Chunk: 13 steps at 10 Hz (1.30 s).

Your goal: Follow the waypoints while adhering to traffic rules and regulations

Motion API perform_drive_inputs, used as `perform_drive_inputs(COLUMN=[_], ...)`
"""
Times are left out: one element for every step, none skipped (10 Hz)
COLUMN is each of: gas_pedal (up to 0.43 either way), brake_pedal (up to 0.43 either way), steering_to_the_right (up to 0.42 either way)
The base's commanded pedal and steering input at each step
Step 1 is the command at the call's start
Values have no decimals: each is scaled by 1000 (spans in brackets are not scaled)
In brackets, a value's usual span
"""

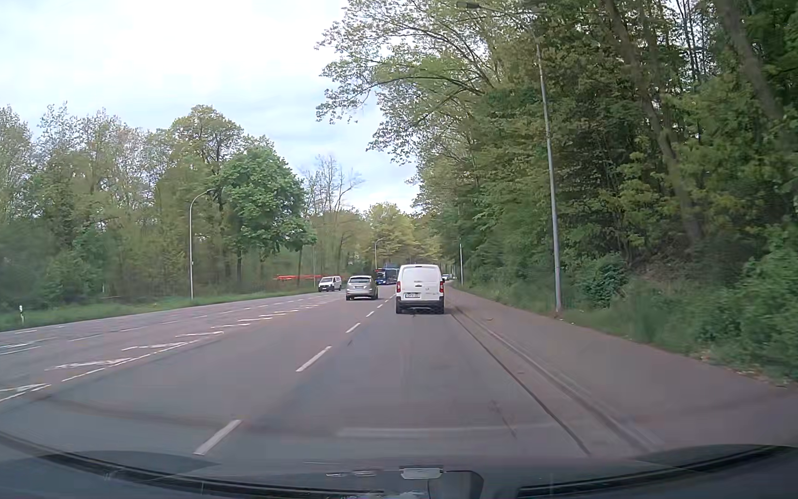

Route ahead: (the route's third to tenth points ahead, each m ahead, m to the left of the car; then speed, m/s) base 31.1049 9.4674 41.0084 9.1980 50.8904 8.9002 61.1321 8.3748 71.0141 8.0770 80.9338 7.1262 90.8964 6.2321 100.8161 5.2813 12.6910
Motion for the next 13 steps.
perform_drive_inputs(gas_pedal=[87,79,79,79,79,79,79,79,79,79,79,79,79], brake_pedal=[0,0,0,0,0,0,0,0,0,0,0,0,0], steering_to_the_right=[1,0,0,0,-1,-2,-3,-3,-3,-3,-3,-2,-2])
